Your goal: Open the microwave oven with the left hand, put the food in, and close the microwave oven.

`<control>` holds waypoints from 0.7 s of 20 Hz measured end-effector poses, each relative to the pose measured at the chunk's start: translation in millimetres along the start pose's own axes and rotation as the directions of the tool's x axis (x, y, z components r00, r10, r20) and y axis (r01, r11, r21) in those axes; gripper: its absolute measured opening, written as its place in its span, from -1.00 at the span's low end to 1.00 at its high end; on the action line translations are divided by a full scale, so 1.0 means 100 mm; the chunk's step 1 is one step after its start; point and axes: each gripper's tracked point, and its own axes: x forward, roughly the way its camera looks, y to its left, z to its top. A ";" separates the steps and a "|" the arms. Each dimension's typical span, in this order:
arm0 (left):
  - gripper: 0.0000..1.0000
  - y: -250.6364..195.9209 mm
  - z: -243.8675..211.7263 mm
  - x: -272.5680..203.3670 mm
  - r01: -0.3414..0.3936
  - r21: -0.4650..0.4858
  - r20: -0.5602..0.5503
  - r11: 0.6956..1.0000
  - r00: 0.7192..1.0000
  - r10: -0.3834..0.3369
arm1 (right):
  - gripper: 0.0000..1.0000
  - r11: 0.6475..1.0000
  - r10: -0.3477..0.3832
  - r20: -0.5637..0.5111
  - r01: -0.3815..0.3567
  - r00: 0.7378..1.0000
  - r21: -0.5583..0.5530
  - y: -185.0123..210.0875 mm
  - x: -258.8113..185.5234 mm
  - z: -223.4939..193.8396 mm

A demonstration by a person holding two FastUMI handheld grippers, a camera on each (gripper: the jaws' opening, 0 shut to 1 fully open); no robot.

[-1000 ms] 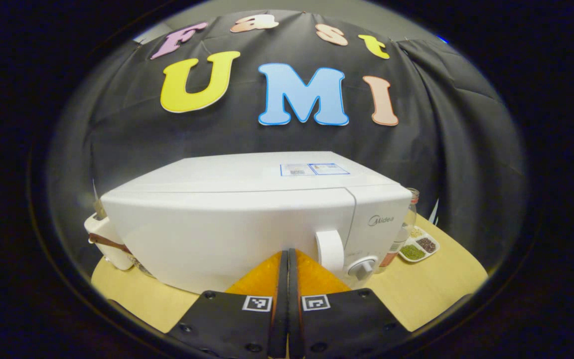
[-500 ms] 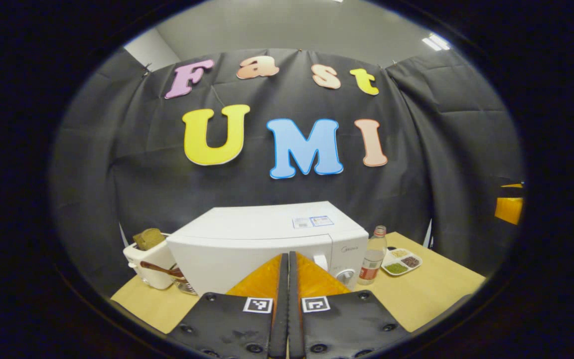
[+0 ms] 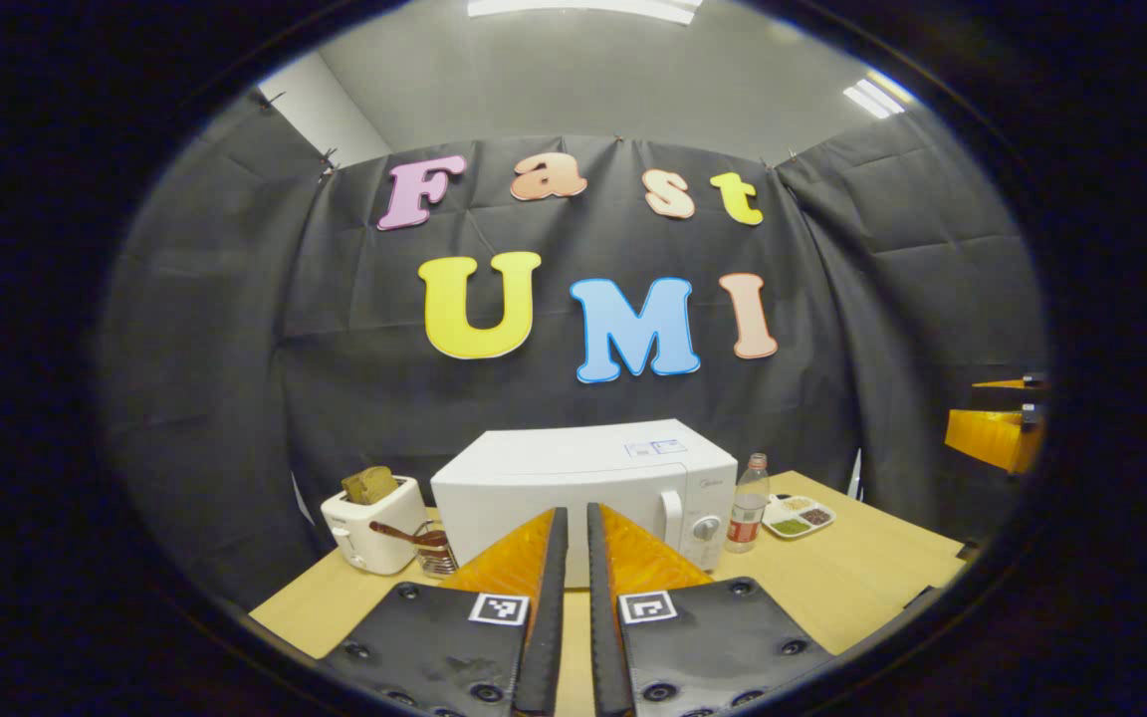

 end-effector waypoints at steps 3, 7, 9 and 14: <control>0.16 0.04 0.01 -0.23 -0.001 -0.031 0.017 1.000 1.000 0.001 | 0.94 1.000 -0.022 0.012 0.022 1.000 0.012 0.03 -0.13 0.00; 0.94 0.15 0.15 -0.45 -0.017 -0.001 0.056 1.000 0.998 0.017 | 0.94 0.998 -0.055 0.025 0.055 0.998 0.022 0.03 -0.29 -0.02; 0.96 0.16 0.23 -0.53 -0.020 0.020 0.080 1.000 0.997 0.018 | 0.94 0.998 -0.061 0.025 0.060 0.998 0.020 0.03 -0.35 -0.03; 0.95 0.13 0.30 -0.70 -0.015 0.025 0.105 1.000 0.994 0.012 | 0.94 0.998 -0.065 0.046 0.065 0.997 0.013 0.03 -0.47 0.03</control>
